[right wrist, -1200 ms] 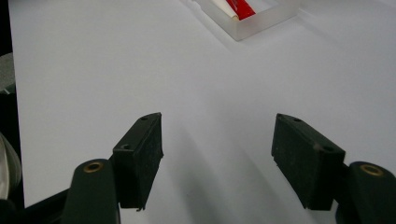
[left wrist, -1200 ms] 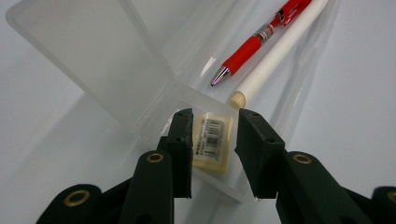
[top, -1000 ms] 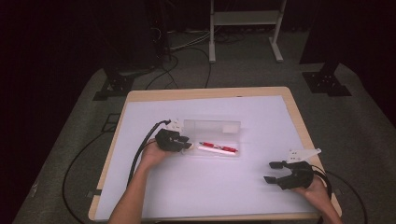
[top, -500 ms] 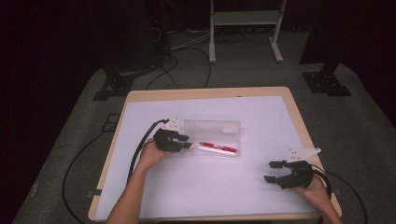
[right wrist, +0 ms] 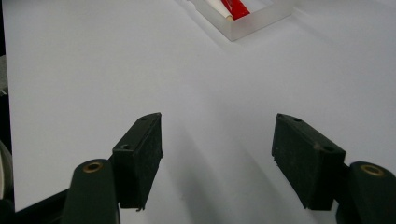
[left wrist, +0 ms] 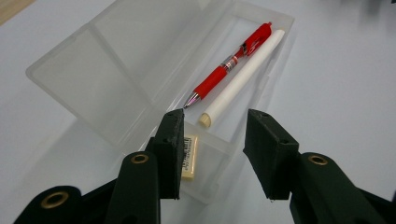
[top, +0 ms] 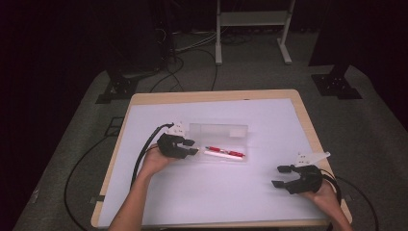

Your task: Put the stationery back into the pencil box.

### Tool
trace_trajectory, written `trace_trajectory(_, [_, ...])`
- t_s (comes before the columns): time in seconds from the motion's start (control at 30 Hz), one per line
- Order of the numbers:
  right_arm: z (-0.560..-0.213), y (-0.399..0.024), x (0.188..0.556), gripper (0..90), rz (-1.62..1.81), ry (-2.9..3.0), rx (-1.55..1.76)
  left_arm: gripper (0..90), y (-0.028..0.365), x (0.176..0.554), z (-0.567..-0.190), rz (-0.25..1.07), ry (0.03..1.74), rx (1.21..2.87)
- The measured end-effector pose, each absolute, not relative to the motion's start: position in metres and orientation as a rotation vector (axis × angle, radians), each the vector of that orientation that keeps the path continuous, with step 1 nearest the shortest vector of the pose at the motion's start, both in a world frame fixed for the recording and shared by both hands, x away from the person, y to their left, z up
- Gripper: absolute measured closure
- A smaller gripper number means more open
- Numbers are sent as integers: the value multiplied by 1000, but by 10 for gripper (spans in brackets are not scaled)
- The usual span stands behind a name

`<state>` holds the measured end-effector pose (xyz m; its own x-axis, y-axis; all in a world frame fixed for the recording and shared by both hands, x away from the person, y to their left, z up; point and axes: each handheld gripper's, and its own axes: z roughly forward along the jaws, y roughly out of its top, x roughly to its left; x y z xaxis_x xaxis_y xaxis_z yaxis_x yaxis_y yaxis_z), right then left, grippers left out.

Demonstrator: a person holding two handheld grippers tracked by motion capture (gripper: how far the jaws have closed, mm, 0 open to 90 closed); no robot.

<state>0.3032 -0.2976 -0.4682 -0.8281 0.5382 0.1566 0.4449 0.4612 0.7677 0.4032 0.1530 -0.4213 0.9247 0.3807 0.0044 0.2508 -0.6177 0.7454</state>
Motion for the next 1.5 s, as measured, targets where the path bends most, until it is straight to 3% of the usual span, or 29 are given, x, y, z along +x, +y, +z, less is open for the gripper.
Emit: trace_trajectory(1.5, [-467, -297, 305, 313, 1310, 2581, 885, 497, 181, 367, -426, 211, 504, 2186])
